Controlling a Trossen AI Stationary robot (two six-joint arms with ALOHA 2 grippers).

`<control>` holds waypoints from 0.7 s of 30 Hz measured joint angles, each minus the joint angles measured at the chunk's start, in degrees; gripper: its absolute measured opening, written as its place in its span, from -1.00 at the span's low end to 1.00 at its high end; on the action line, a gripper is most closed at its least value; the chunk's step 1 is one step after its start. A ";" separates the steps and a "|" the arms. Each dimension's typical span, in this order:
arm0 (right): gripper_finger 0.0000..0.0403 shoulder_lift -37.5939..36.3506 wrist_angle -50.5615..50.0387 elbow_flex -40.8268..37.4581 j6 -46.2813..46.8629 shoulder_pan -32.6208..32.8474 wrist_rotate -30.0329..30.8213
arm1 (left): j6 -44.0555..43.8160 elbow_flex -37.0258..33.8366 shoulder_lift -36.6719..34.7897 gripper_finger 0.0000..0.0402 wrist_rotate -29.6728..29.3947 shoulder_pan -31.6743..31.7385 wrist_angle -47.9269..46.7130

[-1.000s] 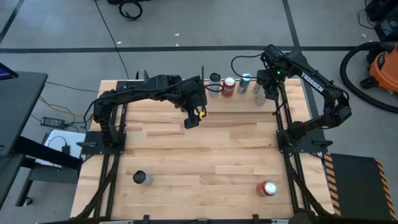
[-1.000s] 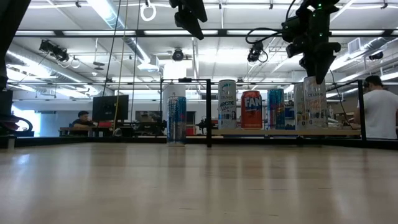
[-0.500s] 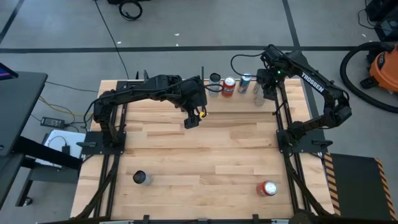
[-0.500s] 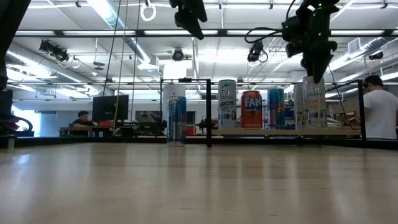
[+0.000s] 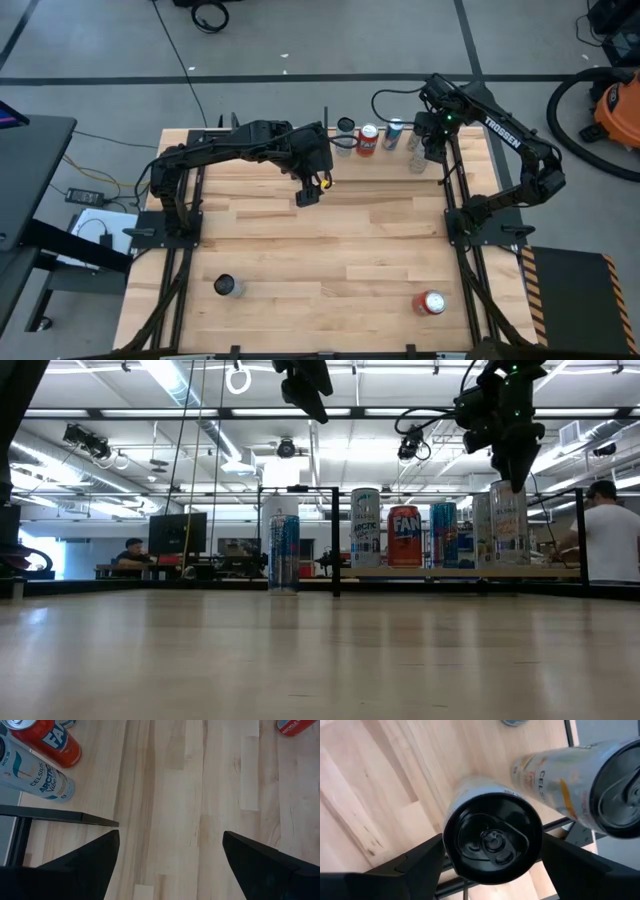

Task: Place canned beverage on shelf
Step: Put the white yellow soda can on the shelf aligned with the other white yellow soda can

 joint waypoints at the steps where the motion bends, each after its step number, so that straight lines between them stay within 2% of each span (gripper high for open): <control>1: 0.66 0.00 0.06 0.00 -0.65 0.00 0.28 | -0.01 0.00 0.00 0.78 0.00 0.00 0.00; 11: 0.92 0.02 -0.25 0.00 -5.25 0.02 2.04 | -0.01 0.00 0.00 0.78 0.00 -0.01 -0.01; 17: 0.93 0.02 -0.15 0.00 -2.58 0.07 2.24 | -0.05 0.00 0.00 0.78 0.00 0.00 0.00; 21: 0.92 0.02 -1.81 0.00 -2.41 0.07 -0.27 | -0.05 0.00 0.00 0.78 0.00 0.00 -0.02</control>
